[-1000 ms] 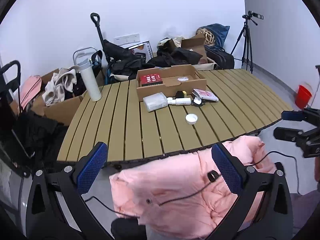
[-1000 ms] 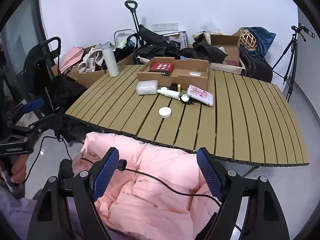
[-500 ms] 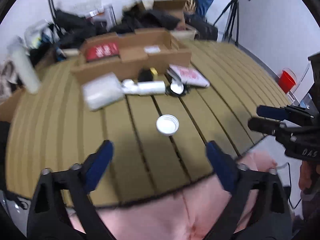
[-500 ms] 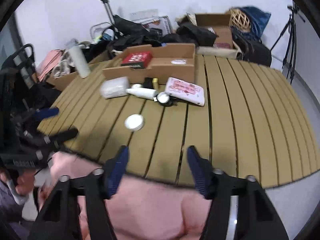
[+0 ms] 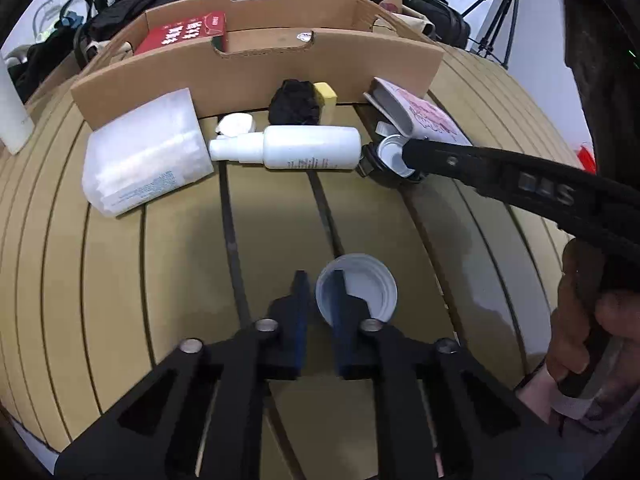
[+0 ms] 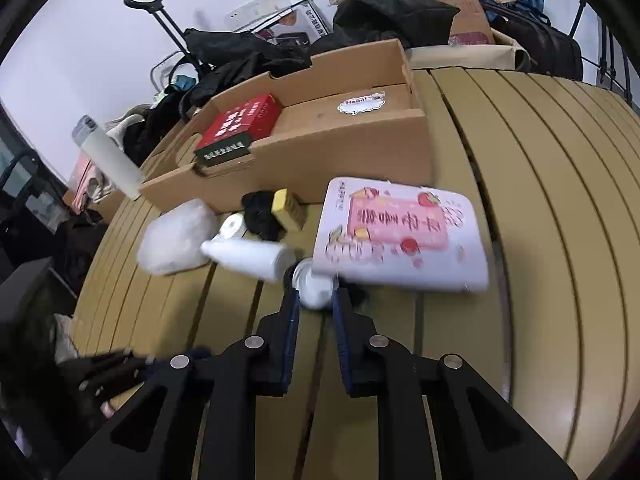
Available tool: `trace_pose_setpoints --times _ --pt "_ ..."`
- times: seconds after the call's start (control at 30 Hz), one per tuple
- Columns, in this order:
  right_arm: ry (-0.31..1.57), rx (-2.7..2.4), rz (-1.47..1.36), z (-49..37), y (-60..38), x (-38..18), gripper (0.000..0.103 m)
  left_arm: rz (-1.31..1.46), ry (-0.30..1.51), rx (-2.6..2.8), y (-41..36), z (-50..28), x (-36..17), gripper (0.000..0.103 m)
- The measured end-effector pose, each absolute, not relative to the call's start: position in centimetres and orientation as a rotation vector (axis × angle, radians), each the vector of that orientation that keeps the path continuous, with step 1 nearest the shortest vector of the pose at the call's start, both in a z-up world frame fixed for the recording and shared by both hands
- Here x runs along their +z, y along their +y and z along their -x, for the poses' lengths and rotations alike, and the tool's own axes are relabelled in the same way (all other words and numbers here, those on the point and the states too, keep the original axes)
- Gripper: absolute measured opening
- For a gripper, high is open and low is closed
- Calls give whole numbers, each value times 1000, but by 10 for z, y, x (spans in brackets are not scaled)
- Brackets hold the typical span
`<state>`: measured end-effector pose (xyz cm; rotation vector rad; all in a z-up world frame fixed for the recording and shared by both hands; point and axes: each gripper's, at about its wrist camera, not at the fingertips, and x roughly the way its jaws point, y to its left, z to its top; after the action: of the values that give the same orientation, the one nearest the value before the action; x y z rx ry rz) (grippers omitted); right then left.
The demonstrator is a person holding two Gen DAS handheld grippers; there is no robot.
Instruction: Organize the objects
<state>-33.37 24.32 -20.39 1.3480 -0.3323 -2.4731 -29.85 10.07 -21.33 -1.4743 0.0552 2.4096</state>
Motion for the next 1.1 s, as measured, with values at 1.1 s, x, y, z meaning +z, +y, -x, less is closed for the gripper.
trace_pose_setpoints --times 1.1 --pt "-172 -2695 -1101 112 289 -64 2 1222 -82 2701 14 135 -59 2"
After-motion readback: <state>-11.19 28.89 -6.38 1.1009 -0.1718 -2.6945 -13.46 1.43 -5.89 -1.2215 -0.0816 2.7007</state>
